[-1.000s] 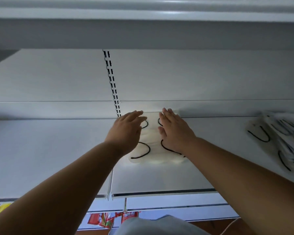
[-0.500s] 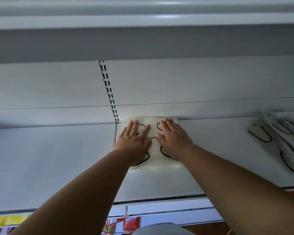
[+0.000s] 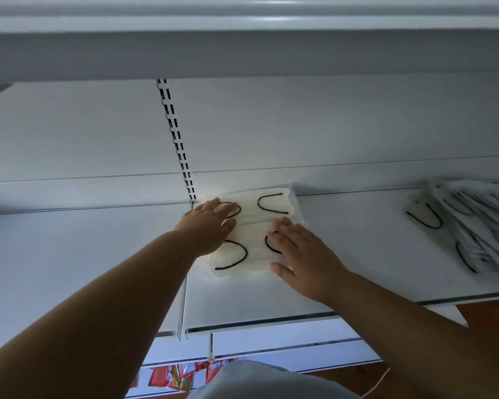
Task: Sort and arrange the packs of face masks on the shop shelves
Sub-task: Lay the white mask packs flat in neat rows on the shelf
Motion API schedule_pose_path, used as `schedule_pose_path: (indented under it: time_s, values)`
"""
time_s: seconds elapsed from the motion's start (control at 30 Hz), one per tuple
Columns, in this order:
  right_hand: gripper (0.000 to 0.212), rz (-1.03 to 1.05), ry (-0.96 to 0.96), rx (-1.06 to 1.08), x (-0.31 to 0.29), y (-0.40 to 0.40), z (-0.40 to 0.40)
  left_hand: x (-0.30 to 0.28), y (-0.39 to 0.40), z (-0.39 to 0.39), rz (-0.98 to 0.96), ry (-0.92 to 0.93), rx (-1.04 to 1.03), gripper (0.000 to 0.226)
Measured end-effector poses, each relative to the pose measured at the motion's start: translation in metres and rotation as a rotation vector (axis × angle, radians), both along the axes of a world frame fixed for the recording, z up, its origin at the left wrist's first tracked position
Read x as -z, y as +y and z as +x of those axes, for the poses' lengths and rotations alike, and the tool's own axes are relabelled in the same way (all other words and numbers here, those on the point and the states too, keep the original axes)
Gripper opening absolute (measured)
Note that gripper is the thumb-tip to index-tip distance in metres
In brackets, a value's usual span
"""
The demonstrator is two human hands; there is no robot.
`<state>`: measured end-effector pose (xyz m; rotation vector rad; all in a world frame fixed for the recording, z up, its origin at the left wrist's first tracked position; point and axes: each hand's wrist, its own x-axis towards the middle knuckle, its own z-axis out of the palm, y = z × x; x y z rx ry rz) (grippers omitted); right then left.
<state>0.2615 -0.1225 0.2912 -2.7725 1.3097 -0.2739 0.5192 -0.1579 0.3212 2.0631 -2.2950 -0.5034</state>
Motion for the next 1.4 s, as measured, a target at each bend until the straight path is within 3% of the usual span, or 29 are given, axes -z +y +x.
schedule_pose_path:
  time_s: [0.3,0.43,0.63,1.0,1.17,1.4]
  values:
    - [0.066,-0.026,0.032,0.081,0.003,0.011,0.007,0.005,0.073,-0.006,-0.377,0.063,0.212,0.053]
    - [0.059,-0.097,0.005,0.045,0.004,0.013,0.005,0.021,0.085,-0.009,-0.39,0.058,0.236,0.042]
    - [0.054,-0.08,-0.083,-0.042,0.009,0.007,-0.007,0.021,0.092,-0.016,-0.374,0.004,0.209,0.052]
    - [0.068,-0.147,-0.018,-0.106,0.001,0.003,-0.011,0.016,0.097,-0.023,-0.376,-0.098,0.18,0.062]
    - [0.068,-0.036,-0.011,0.006,-0.02,0.018,-0.007,0.005,0.104,-0.025,-0.425,-0.083,0.224,0.062]
    - [0.042,-0.151,-0.135,0.24,-0.046,0.049,-0.026,0.0,0.127,-0.055,-0.499,0.013,0.367,0.045]
